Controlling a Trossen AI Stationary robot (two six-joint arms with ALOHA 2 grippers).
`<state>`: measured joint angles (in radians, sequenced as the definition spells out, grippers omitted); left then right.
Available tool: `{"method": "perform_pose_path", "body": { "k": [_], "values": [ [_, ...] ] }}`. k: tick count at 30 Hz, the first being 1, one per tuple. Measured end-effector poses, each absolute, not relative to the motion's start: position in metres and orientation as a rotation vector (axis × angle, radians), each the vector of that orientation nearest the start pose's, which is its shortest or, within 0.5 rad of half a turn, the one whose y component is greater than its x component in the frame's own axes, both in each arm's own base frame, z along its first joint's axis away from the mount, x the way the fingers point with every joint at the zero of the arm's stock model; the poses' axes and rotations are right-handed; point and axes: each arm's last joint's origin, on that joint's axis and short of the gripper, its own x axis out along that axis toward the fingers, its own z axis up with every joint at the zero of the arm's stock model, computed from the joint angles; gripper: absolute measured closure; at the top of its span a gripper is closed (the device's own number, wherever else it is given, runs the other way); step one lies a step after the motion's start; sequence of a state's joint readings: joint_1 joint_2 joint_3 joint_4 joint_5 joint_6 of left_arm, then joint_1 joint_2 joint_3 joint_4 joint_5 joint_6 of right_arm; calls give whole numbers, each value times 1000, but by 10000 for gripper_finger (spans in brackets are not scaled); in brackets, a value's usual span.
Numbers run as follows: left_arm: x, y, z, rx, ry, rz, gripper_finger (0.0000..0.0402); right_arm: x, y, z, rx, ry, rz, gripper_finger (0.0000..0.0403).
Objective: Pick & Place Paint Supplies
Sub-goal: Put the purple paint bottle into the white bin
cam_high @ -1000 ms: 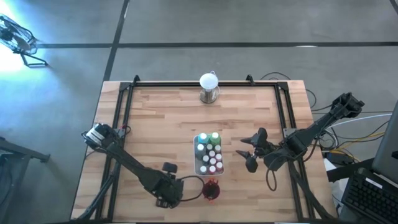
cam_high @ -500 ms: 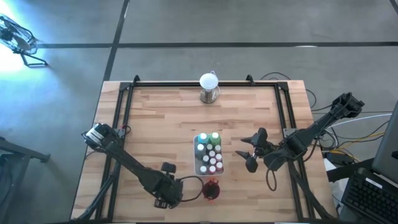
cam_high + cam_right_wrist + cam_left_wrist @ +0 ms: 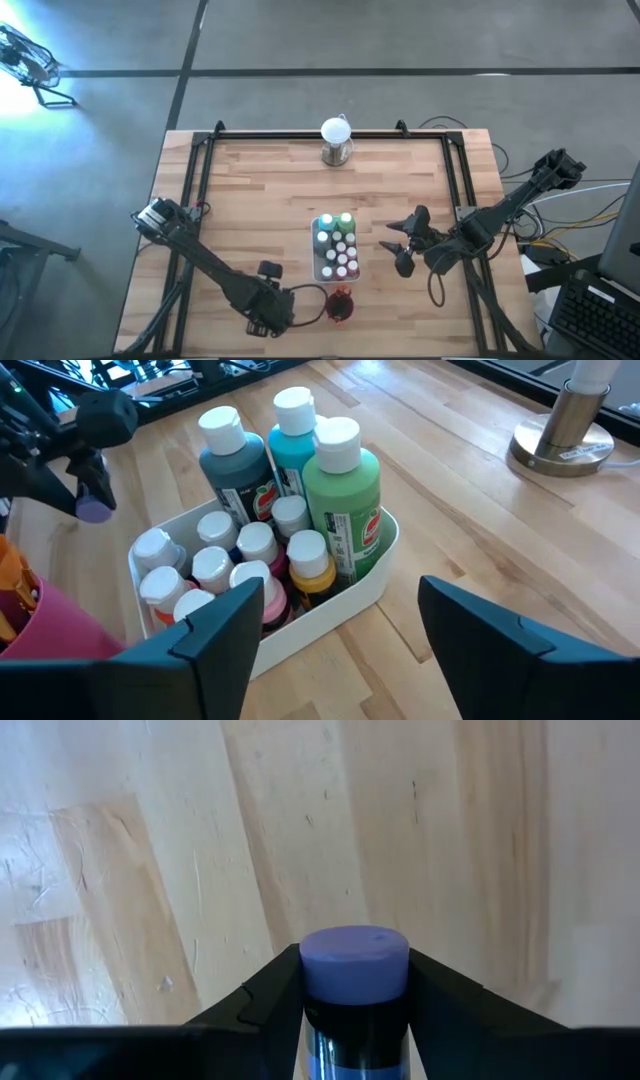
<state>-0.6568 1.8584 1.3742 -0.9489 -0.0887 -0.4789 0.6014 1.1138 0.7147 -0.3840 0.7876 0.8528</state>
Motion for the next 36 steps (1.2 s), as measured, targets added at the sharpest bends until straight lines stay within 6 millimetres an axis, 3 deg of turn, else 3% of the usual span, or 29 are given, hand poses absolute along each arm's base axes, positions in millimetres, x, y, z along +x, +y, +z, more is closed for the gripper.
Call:
{"method": "perform_pose_path", "body": {
  "k": [8,21,29,36],
  "values": [
    [280,-214,204,140,1413,-128,243,189,105,238,323,473,-407,153],
    [275,-212,209,166,1457,-113,243,189,105,238,324,472,-408,118],
    [267,-207,231,153,1404,-127,243,189,105,238,325,469,-410,105],
    [260,-197,259,176,1250,-49,243,189,105,239,322,467,-413,113]
  ]
}}
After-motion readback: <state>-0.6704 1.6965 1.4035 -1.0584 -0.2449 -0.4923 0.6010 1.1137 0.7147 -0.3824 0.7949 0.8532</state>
